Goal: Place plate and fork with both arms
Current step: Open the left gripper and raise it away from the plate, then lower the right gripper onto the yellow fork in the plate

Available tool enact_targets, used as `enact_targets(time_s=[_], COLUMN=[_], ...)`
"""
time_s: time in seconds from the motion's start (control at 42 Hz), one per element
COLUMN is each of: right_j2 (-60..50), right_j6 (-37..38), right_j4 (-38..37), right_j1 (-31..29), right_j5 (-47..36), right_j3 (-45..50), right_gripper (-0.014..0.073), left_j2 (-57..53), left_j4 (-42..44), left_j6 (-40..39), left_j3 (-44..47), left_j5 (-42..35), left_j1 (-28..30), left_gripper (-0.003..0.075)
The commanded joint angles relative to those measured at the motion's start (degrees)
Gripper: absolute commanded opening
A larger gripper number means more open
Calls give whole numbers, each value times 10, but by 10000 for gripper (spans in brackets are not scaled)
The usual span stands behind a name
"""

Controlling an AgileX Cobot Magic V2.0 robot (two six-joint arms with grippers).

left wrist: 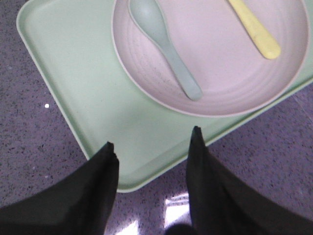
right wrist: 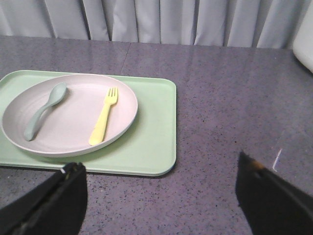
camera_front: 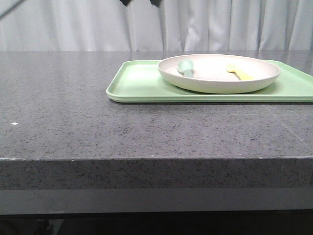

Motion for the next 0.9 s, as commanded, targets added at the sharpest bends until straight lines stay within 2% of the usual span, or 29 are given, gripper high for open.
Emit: enact_targets(time_s=[0.0, 0.214, 0.309, 0.428, 0.595, 0.737, 0.88], right_j2=[10, 10, 11, 24, 85, 153, 232], right_j6=[-2, -2, -2, -2, -13, -99, -109], right_j4=[-7, -7, -7, -6, 47, 103, 113], right_j1=[-3, -3, -3, -3, 4, 37, 82], right_j5=[-43, -42, -35, -14, 53, 96, 128], right_j3=[-19, -19, -19, -26, -74, -134, -197], right_gripper=[636, 636, 636, 636, 633, 632, 613], left_j2=[-87, -244, -305, -390, -480, -530, -552], left_j4=[-41, -171, -237, -246, -246, -246, -246], left_j6=[42, 139, 193, 205, 205, 205, 205], left_j3=[50, 254, 329, 419, 508, 558, 581], left_j5=[-61, -171, -183, -183, -184, -187, -188], left_j1=[18, 102, 159, 219, 246, 246, 246], left_gripper=[326, 326, 326, 325, 325, 325, 325])
